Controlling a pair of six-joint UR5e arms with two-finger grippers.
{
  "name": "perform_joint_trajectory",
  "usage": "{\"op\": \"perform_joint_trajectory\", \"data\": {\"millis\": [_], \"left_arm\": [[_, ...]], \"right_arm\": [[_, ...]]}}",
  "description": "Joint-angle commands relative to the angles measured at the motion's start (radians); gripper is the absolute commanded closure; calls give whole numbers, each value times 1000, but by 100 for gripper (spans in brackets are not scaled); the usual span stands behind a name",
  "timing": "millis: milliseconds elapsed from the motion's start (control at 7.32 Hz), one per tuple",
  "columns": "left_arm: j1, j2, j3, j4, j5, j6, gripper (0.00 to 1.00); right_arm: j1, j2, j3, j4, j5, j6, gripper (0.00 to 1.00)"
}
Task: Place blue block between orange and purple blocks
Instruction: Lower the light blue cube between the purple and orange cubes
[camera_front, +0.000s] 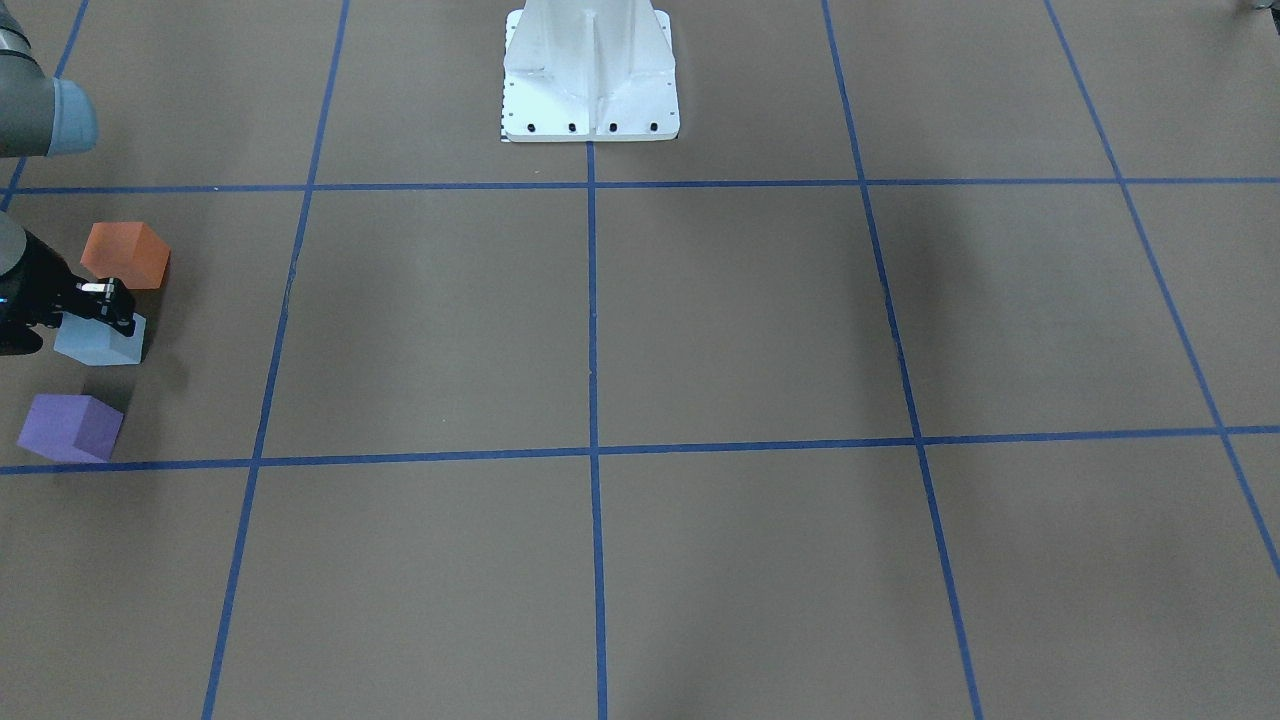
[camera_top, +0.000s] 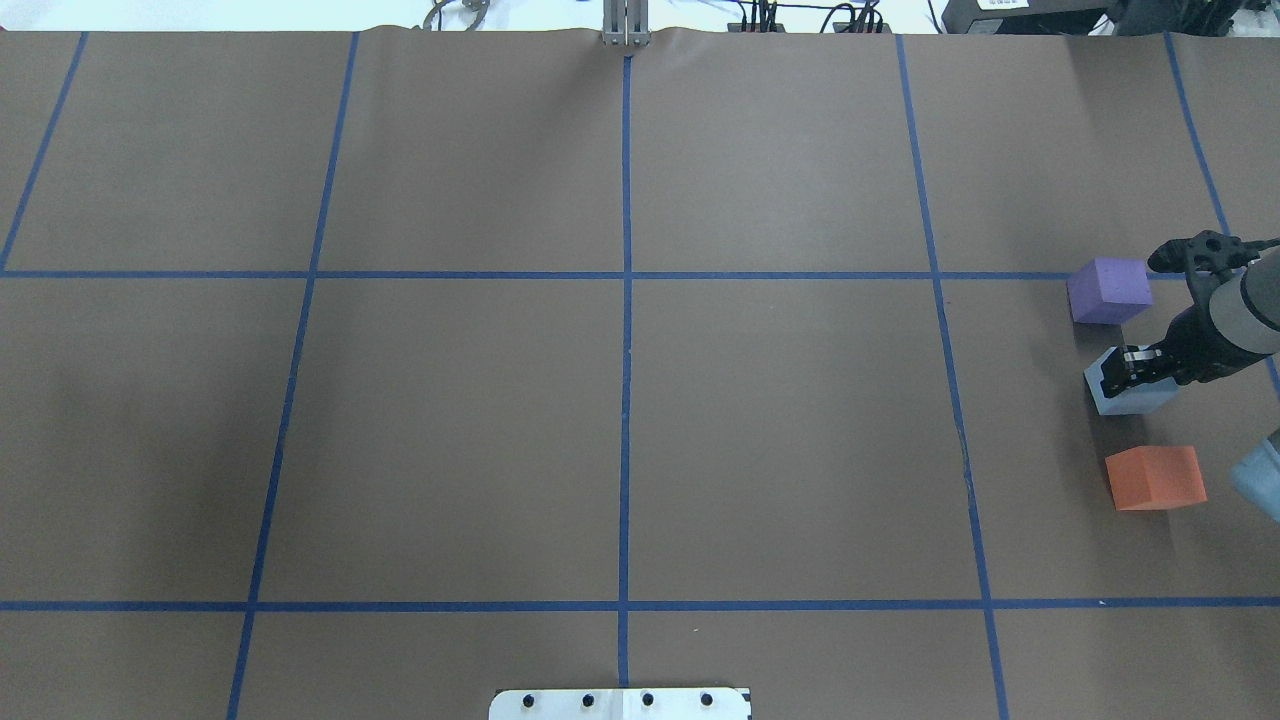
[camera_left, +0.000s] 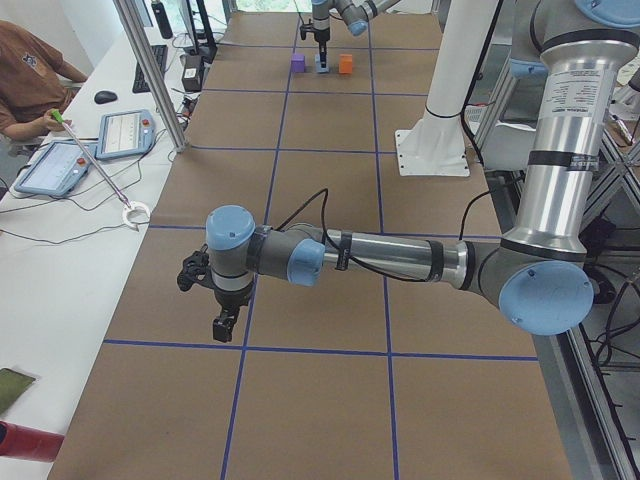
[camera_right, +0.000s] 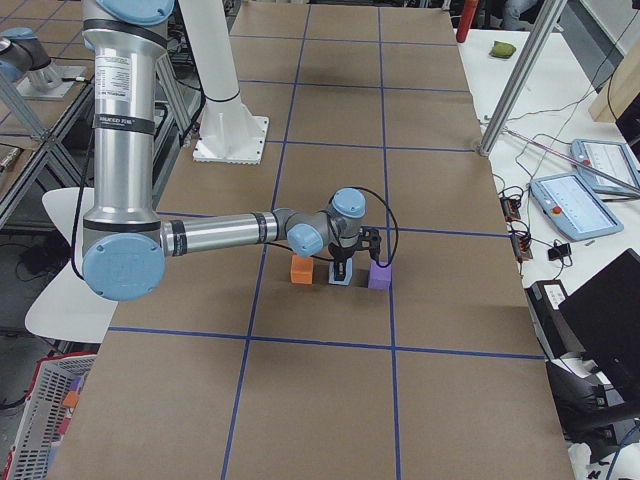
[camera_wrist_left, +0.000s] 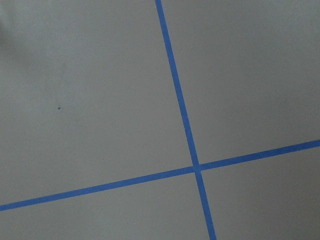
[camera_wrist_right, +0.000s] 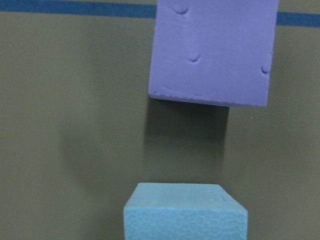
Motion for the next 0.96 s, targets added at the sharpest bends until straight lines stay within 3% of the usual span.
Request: {"op": "perform_joint_trajectory", "data": {"millis": [0, 137, 547, 820], "left_arm": [[0, 0, 1, 0, 0, 1, 0], [2, 0, 2, 0, 0, 1, 0], [6, 0, 2, 1, 0, 1, 0], [6, -3, 2, 1, 0, 1, 0]], "right_arm": [[-1, 0, -6, 4, 1, 0, 30], [1, -1, -3, 10, 1, 0, 0], [4, -4, 17, 10, 2, 0, 0], [37, -30, 121, -4, 1, -2, 0]]}}
